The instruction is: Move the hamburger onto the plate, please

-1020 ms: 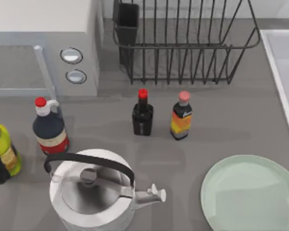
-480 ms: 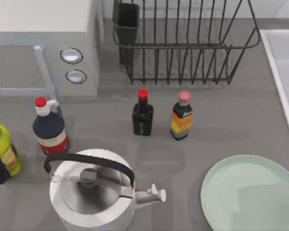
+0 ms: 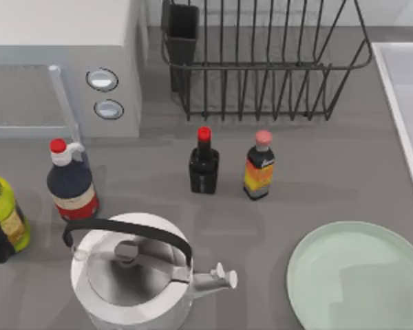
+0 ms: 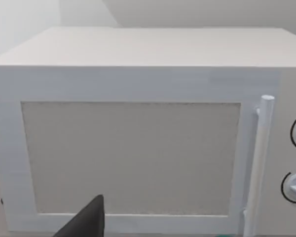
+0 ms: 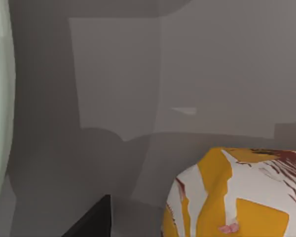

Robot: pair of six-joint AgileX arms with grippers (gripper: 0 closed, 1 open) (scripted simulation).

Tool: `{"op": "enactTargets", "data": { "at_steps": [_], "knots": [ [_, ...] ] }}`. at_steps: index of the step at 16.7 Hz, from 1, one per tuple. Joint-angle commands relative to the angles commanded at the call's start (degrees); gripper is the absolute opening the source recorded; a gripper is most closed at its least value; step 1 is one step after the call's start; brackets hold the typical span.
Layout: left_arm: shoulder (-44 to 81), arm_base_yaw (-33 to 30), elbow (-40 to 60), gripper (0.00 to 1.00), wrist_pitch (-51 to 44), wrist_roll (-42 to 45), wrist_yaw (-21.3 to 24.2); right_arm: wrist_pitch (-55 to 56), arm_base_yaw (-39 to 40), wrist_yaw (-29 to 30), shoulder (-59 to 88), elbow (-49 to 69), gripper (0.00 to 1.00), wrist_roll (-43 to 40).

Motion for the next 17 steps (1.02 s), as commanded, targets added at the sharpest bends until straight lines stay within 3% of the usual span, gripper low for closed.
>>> {"op": "enactTargets", "data": {
  "at_steps": [8,16,17],
  "knots": [
    [0.0,0.0,0.0,1.00,0.0,0.0,0.0,0.0,0.0,0.0,0.0,0.0,0.02,0.0],
    [0.0,0.0,0.0,1.00,0.0,0.0,0.0,0.0,0.0,0.0,0.0,0.0,0.00,0.0],
    [0.0,0.0,0.0,1.00,0.0,0.0,0.0,-5.4,-0.2,-0.8,-4.3,2.7,0.00,-0.2]
  ]
}}
